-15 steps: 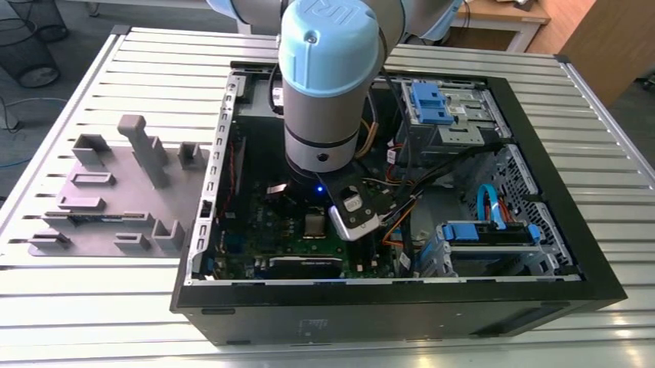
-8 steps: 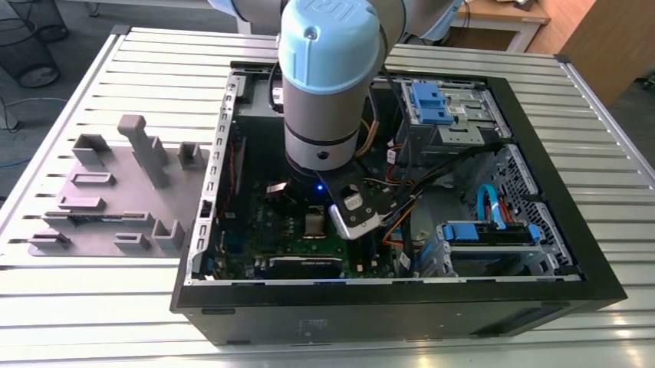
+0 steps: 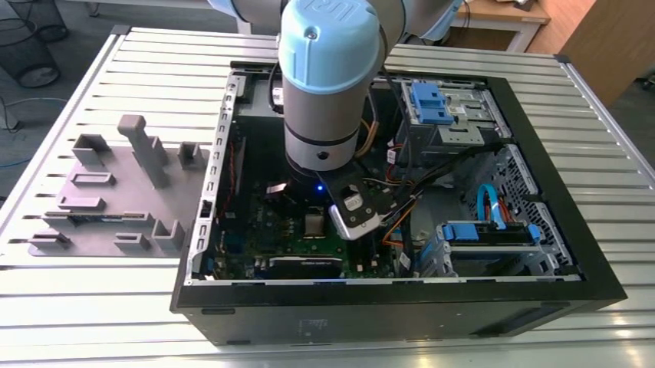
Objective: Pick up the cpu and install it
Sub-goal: 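Place the cpu into insertion slot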
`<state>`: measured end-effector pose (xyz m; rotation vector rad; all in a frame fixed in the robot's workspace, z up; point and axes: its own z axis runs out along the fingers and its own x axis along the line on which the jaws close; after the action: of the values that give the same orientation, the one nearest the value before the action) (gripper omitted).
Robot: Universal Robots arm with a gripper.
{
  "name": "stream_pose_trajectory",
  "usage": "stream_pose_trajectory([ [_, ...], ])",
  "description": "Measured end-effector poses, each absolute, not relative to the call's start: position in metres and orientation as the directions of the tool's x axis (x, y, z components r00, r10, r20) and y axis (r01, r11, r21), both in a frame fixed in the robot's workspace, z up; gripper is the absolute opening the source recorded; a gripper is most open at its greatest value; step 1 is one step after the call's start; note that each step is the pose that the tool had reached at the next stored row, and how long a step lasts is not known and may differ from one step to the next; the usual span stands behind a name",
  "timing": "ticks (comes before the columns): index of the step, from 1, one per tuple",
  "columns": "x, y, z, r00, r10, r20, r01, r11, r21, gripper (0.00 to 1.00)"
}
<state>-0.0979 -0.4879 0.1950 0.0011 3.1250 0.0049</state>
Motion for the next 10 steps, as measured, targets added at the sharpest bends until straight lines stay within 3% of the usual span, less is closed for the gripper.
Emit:
stream_pose_trajectory([
  [10,-0.0979,-0.4879,0.1949,-1.000,0.001,-0.017,0.001,1.000,0.003,0.39],
])
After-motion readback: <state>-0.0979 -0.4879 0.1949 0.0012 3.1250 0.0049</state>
